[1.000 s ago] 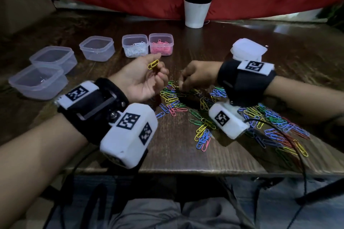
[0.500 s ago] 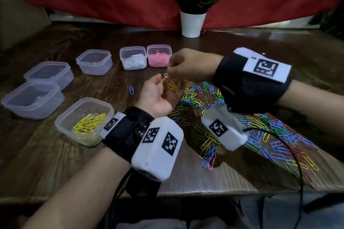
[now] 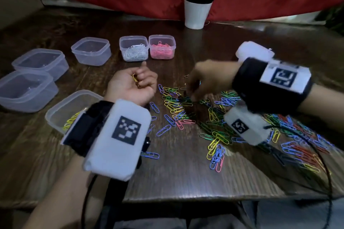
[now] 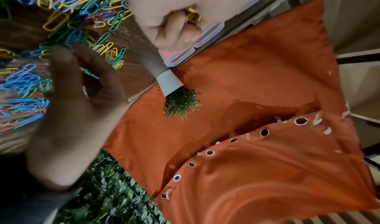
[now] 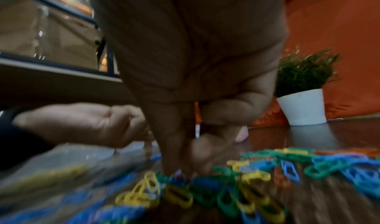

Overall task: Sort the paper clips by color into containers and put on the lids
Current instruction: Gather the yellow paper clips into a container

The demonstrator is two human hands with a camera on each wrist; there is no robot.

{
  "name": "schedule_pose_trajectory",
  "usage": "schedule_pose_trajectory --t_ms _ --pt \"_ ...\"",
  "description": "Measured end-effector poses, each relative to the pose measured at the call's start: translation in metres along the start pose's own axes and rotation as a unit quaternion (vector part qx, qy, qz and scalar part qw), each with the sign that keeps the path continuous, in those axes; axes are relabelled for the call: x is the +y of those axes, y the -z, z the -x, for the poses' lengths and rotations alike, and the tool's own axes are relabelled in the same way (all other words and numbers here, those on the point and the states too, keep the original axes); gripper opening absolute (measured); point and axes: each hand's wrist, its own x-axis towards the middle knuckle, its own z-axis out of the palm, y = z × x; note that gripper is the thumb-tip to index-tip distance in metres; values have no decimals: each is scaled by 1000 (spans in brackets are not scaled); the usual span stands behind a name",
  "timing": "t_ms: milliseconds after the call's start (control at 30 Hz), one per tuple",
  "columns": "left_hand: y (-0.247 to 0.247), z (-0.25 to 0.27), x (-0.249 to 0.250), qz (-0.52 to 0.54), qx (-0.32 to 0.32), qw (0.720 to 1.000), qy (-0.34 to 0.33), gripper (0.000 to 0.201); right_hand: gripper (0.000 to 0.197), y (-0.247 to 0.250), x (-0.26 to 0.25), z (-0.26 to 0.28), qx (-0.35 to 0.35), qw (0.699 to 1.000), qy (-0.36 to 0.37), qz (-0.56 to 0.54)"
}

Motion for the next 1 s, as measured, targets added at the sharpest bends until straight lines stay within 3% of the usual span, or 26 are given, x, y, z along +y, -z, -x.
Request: schedule_pose_trajectory --t_ms 67,167,233,367,433,567,733,833,900,1000 --pt "2 0 1 16 -1 1000 1 15 4 -12 -3 -5 -8 999 2 34" --pt "3 -1 0 24 9 1000 4 16 25 -19 -6 -11 1 998 -2 56" --pt "3 -1 0 24 15 1000 2 17 24 -19 -4 -12 -14 999 -6 46" --pt "1 1 0 35 31 999 7 18 5 -14 0 -5 -14 998 -13 -56" --pt "0 1 -1 28 32 999 2 19 7 -9 2 -2 -14 991 -25 -128" --pt "1 -1 -8 -18 1 1000 -7 34 17 -10 6 0 -30 986 -22 -161" --pt "-1 3 -11 -34 -14 999 2 31 20 -4 7 18 27 981 -47 -185" --pt "-5 6 -19 -50 -26 998 22 26 22 5 4 47 129 949 -60 -280" --pt "-6 7 -23 -75 -23 996 39 21 22 5 4 70 216 898 -61 -378" --pt "-11 10 -29 -218 -46 970 93 9 19 -13 3 96 309 812 -77 -490"
